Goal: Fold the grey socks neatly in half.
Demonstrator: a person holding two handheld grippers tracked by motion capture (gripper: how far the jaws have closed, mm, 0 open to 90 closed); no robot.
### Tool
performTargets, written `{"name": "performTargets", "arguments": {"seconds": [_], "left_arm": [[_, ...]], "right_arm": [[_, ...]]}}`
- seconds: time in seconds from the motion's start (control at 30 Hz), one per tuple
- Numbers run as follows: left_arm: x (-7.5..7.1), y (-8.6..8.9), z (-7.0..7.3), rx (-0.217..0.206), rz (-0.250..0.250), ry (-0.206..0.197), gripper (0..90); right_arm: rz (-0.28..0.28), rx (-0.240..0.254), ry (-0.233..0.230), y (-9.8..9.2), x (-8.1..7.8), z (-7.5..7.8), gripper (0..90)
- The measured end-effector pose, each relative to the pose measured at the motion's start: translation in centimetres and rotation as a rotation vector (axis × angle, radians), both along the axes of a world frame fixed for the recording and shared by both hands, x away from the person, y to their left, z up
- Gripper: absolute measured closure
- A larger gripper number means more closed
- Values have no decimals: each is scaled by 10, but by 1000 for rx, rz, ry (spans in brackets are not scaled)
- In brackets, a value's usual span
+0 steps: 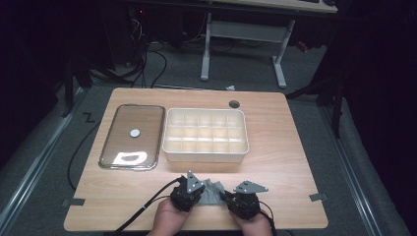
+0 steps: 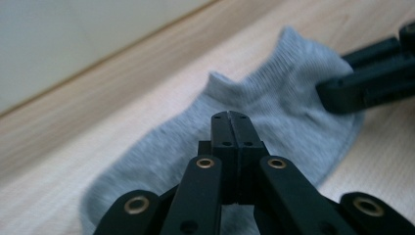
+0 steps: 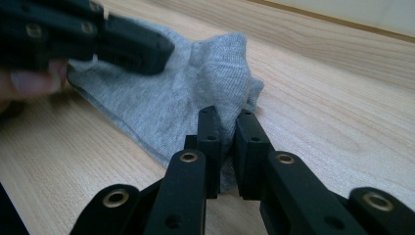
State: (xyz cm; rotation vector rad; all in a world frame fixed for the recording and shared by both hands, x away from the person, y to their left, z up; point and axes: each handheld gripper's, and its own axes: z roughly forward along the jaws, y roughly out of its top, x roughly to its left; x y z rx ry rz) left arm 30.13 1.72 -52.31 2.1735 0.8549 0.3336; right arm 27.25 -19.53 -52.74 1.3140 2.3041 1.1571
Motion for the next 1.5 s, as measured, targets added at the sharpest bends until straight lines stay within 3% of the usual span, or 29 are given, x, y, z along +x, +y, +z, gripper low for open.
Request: {"name": "performTargets", "arguments": {"seconds": [0.23, 0.37, 0.5, 0.53, 0.7, 0.77, 0.8, 0.83, 0.87, 0.9, 0.93, 0.97, 1.0, 1.03, 1.07, 1.1, 1.27, 1.37, 1.4, 1.5], "left_arm": [[-10, -9, -5, 23, -4, -56, 900], [-9, -23, -7, 88, 12, -133, 890], [-8, -32, -7, 113, 20, -159, 885], [-9, -36, -8, 127, 20, -181, 881], [-9, -38, -9, 120, 27, -193, 863], [-8, -37, -9, 110, 34, -185, 837], [-5, -33, -6, 62, 34, -134, 801], [-5, -33, -6, 62, 34, -134, 764], [-2, -20, 0, -29, 51, -74, 736], [-2, -20, 0, -29, 51, -74, 694], [-4, -1, 8, -114, 94, -85, 639], [-4, -1, 8, -114, 94, -85, 588], [-4, 20, 13, -164, 119, -70, 559], [-4, 20, 13, -164, 119, -70, 538], [0, 38, 12, -196, 138, -29, 517], [3, 45, 10, -210, 145, -8, 500], [17, 60, -8, -248, 138, 136, 426], [15, 61, -11, -272, 138, 137, 490], [12, 61, -10, -277, 128, 100, 536], [12, 61, -11, -272, 124, 110, 655]], "right_arm": [[-18, 40, 3, -6, 4, 1, 835], [-32, 68, -6, -10, 6, 9, 835], [-31, 80, -23, -12, 10, 17, 835], [-34, 78, -31, -12, 11, 22, 835], [-30, 80, -49, -11, 12, 29, 835], [-29, 75, -47, -10, 12, 29, 835], [-29, 72, -46, -10, 13, 29, 834], [-29, 72, -46, -10, 13, 29, 834], [-29, 70, -48, -12, 14, 29, 834], [-29, 70, -48, -12, 14, 29, 834], [-32, 64, -44, -14, 14, 29, 834], [-32, 64, -44, -14, 14, 29, 834], [-30, 47, -45, -14, 14, 30, 834], [-30, 47, -45, -14, 14, 30, 834], [-25, 31, -43, -12, 14, 31, 833], [-25, 23, -42, -11, 14, 31, 833], [-27, -10, -49, -5, 15, 36, 830], [-28, -23, -48, -2, 15, 37, 829], [-36, -40, -46, 2, 15, 38, 829], [-35, -53, -44, 6, 15, 39, 829]]}}
